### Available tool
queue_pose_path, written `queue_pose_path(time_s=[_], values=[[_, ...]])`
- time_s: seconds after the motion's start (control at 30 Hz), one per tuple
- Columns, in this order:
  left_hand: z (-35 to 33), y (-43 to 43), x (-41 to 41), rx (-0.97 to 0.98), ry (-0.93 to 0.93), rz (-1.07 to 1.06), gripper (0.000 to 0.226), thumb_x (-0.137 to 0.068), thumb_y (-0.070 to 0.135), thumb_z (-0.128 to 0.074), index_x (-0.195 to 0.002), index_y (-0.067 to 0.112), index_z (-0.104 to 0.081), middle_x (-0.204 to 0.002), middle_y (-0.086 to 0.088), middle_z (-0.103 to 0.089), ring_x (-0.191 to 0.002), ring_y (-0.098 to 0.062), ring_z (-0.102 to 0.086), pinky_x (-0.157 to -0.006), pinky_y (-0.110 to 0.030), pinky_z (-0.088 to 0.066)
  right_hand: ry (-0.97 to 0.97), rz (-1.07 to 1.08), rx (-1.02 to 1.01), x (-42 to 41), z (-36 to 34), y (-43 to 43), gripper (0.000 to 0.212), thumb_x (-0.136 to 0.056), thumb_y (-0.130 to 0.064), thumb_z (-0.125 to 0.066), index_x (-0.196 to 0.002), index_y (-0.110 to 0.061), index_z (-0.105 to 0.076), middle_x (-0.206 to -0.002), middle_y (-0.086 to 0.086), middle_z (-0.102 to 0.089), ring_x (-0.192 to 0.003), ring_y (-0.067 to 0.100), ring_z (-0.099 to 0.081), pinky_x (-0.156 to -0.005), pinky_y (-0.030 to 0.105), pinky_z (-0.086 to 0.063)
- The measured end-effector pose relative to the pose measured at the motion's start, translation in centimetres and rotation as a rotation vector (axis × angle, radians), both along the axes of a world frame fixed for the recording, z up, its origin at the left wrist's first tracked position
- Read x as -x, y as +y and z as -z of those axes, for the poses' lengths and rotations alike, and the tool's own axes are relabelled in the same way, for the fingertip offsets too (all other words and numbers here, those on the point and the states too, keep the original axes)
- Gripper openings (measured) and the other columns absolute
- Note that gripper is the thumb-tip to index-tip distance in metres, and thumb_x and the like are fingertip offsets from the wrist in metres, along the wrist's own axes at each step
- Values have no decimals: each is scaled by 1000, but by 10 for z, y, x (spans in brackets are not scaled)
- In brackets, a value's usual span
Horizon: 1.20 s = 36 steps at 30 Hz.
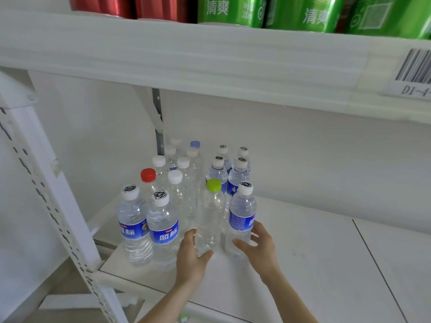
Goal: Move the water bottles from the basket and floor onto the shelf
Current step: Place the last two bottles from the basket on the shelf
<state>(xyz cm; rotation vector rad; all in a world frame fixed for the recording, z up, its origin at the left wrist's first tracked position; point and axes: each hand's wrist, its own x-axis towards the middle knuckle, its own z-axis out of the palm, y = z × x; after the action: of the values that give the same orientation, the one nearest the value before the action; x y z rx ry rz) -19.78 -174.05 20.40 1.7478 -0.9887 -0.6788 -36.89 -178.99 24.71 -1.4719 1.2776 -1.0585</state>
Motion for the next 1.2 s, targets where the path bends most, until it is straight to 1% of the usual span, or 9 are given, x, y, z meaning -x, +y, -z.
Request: queue_pose_path(time_s=[0.13, 0.23, 0.37, 0.53, 0.73, 0.9, 1.03, 1.1, 1.2], values=[[0, -8, 1, 6, -16, -11, 70, -76, 6, -79, -136, 12, -45, -124, -8, -57, -108, -23, -56, -82, -23, -40, 10, 20, 0, -10, -2, -10, 52, -71, -11, -85, -115, -27, -60, -101, -16, -69, -90, 3, -65, -65, 12, -50], [-3, -17, 1, -2, -35, -26, 68, -78, 5, -77, -136, 12, -44, -120, -16, -60, -109, -34, -57, -79, -26, -43, 11, 17, -4, -17, -2, -18, 51, -72, -10, -84, -113, -26, -60, -99, -17, -69, -89, 1, -65, -64, 10, -49], [-7, -25, 4, -6, -58, -43, 65, -81, 4, -74, -138, 12, -42, -121, -16, -63, -109, -34, -60, -91, -36, -48, 11, 13, -1, -23, -1, -27, 49, -74, -10, -82, -113, -28, -59, -99, -19, -69, -90, 0, -64, -64, 10, -49], [-8, -36, 1, -12, -58, -18, 66, -82, 5, -73, -138, 15, -41, -121, -13, -64, -109, -33, -61, -94, -39, -49, 11, 29, -4, -25, 3, -38, 48, -74, -13, -83, -114, -27, -60, -102, -16, -70, -95, 6, -65, -76, 21, -52], [-7, -42, -4, -13, -64, 18, 67, -82, 6, -74, -140, 13, -42, -125, -15, -62, -113, -34, -59, -97, -38, -48, 31, 25, 14, -24, 5, -44, 47, -74, -11, -82, -113, -26, -61, -103, -15, -70, -88, -4, -63, -71, 11, -50], [-9, -40, -5, -18, -92, 48, 67, -83, 6, -72, -141, 13, -40, -125, -17, -62, -114, -35, -58, -97, -39, -47, 55, 8, 9, -22, 4, -45, 49, -74, -14, -83, -116, -25, -60, -106, -15, -69, -96, 4, -64, -74, 13, -50], [-12, -35, -6, -46, -115, 77, 70, -86, 9, -70, -147, 13, -36, -129, -22, -59, -118, -37, -56, -99, -39, -46, 118, -5, 8, -21, -1, -39, 51, -77, -18, -81, -119, -30, -54, -103, -23, -62, -94, 9, -62, -66, 6, -45], [-15, -29, -7, -62, -141, 99, 69, -88, 12, -69, -147, 12, -35, -135, -18, -57, -122, -31, -55, -102, -35, -43, 169, -8, 6, -19, -3, -35, 57, -79, -23, -79, -129, -27, -50, -110, -15, -62, -98, 13, -60, -68, 9, -43], [-19, -14, -6, -72, -218, 124, 64, -91, 17, -66, -147, 8, -37, -141, -14, -52, -127, -28, -52, -105, -33, -40, 282, 24, 16, -12, -2, -24, 63, -83, -30, -75, -137, -22, -45, -125, 0, -60, -106, 16, -58, -83, 24, -46]])
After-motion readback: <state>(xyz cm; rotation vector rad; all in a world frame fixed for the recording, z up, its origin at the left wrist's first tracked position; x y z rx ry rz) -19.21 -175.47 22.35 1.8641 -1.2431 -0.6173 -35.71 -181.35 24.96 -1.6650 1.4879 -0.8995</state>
